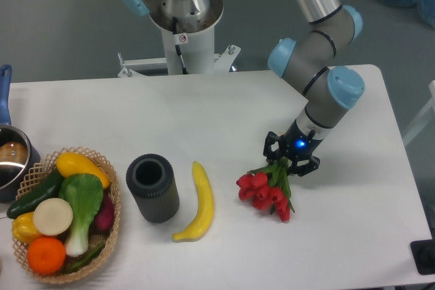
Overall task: Pick up the flowers from the table
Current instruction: 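Lower the gripper around the tulip stems and close it, then lift the grasped red tulips up off the table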
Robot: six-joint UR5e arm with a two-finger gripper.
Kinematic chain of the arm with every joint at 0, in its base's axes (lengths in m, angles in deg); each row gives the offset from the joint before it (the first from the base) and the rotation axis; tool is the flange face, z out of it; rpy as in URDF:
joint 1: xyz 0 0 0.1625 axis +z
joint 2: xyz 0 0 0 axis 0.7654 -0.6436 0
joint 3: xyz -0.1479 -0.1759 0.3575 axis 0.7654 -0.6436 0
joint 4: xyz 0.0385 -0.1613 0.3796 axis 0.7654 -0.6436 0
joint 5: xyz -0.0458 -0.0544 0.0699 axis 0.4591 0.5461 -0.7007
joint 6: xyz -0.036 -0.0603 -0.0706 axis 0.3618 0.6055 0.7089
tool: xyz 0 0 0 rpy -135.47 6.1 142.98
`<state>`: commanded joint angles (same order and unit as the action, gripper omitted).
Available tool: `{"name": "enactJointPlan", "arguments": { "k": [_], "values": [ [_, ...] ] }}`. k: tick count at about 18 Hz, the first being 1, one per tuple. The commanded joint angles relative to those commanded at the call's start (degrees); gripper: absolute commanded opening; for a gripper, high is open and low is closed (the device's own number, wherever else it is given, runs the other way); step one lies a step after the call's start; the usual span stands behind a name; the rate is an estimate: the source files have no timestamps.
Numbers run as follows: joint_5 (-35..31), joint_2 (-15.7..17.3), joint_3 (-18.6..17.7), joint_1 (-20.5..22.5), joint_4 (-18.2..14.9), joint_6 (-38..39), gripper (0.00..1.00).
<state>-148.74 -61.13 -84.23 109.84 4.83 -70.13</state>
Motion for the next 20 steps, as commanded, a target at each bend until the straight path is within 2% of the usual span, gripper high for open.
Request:
{"name": "enactJointPlan", "arguments": {
  "k": [5, 10, 16, 20],
  "values": [
    [0.26, 0.79, 0.17, 0.09, 0.0, 0.09, 0.47],
    [3.86, 3.86, 0.26, 0.35, -0.09, 0.35, 0.47],
    [12.55, 11.32, -0.17, 1.49, -0.18, 1.75, 0.47],
    [22.21, 16.34, 0.17, 2.55, 0.09, 8.42, 0.47]
  ]
}}
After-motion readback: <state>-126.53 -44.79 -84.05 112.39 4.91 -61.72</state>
